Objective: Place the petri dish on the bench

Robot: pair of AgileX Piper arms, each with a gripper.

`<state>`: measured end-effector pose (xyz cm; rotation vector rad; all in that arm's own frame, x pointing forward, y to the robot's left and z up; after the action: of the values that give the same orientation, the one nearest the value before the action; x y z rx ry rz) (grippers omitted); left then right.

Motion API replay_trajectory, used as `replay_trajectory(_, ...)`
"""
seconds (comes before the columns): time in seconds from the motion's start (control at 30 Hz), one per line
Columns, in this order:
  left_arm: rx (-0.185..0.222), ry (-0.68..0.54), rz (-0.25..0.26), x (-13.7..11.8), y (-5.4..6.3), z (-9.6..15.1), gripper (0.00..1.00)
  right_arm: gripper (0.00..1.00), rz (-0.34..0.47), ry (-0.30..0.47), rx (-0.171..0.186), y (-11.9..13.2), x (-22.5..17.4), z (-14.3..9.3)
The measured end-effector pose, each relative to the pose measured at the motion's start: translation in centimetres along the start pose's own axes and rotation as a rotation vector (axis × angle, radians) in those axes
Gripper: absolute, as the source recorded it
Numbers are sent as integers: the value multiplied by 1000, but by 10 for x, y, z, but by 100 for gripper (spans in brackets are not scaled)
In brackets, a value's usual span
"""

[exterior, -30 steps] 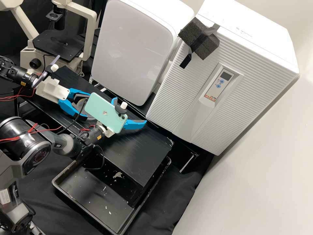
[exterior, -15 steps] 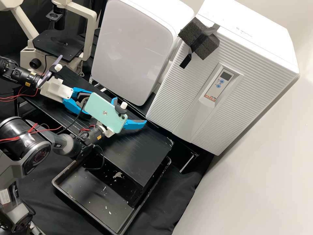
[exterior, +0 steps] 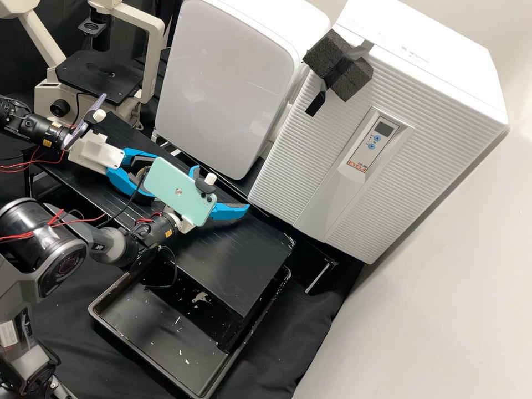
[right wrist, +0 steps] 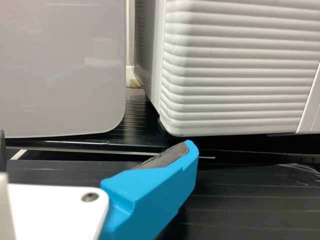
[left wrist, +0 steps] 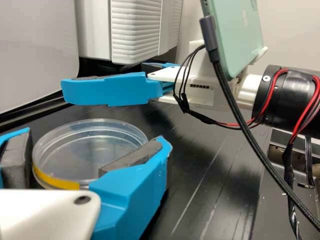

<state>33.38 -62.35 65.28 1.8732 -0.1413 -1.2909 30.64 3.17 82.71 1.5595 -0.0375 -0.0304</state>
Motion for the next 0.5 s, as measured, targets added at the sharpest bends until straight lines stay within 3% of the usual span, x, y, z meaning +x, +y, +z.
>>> replay_trajectory(0.3, 2, -7, -9, -2, -4, 3, 100, 100, 0, 0, 0, 0, 0, 0)
replay_trajectory(0.5, 87, 8, 3, -30, -6, 8, 100, 100, 0, 0, 0, 0, 0, 0)
